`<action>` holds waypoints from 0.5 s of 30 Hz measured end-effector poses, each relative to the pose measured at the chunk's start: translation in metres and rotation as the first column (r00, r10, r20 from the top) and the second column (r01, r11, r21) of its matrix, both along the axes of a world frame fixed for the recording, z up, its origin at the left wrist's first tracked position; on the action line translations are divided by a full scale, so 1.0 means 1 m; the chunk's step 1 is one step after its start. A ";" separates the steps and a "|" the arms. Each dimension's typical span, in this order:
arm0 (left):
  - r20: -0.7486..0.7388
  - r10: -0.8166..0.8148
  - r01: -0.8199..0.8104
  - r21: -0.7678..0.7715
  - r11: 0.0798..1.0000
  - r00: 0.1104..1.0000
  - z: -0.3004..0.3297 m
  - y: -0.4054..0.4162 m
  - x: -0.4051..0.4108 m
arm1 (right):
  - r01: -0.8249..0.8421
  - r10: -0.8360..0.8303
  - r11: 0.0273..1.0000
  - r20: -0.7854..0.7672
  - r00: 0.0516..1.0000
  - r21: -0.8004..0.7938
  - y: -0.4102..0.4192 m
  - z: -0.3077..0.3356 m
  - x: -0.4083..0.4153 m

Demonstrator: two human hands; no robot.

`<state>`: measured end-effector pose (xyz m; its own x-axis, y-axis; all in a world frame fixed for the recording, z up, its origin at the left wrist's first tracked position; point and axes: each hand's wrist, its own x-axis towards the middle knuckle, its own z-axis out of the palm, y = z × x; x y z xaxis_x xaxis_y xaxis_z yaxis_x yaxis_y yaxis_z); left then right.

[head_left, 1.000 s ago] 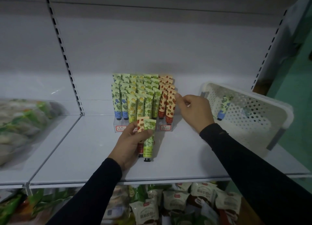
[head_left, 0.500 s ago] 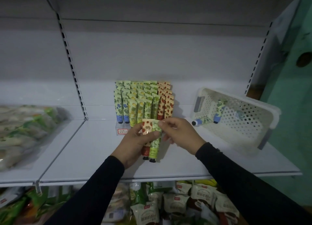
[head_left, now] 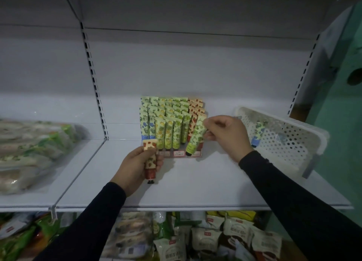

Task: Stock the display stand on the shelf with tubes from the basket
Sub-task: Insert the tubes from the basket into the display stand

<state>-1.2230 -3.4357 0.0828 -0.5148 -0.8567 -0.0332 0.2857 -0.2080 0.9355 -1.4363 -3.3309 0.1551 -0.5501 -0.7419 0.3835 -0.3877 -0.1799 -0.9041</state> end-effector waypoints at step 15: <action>-0.066 0.080 -0.082 -0.021 0.996 0.995 -0.021 -0.014 0.012 | 0.237 -0.198 0.972 -0.541 0.817 0.002 -0.048 -0.004 0.015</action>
